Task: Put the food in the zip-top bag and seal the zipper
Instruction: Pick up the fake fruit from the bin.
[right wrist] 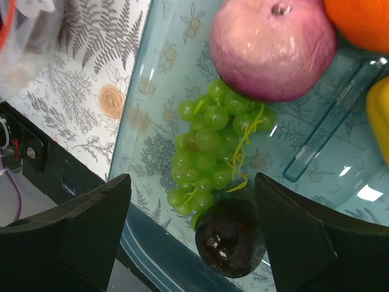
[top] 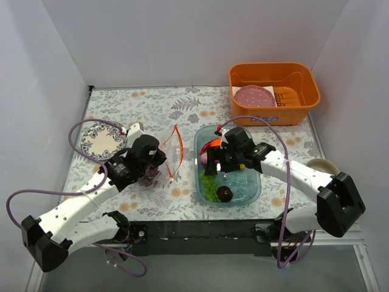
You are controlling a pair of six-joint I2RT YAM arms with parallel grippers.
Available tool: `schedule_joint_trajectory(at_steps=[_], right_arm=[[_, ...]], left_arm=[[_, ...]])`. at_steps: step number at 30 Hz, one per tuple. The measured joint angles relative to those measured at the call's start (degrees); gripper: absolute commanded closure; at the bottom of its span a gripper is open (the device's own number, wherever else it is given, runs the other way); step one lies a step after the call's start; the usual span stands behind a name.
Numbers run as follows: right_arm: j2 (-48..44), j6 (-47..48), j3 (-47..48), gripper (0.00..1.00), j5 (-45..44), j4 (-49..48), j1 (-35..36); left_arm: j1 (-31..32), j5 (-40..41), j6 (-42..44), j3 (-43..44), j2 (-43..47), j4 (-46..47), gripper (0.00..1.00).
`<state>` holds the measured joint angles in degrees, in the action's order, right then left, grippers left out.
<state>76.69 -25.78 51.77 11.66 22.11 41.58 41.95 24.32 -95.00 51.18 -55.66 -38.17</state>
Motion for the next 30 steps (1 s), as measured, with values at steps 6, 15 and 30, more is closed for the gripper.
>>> schedule_joint_trajectory(at_steps=[6,15,30], right_arm=[[2.93,-1.14,-1.77,0.12,1.16,-2.27,0.02],[10.95,-2.75,-1.22,0.14,1.46,-3.82,0.37],[16.06,-4.11,-0.92,0.56,3.32,-7.08,1.49]], left_arm=[[0.0,-1.01,0.87,0.0,0.0,1.18,1.0],[0.0,-1.33,0.9,0.0,-0.26,1.36,1.0],[0.0,-1.42,0.7,-0.35,0.74,2.54,1.0]])
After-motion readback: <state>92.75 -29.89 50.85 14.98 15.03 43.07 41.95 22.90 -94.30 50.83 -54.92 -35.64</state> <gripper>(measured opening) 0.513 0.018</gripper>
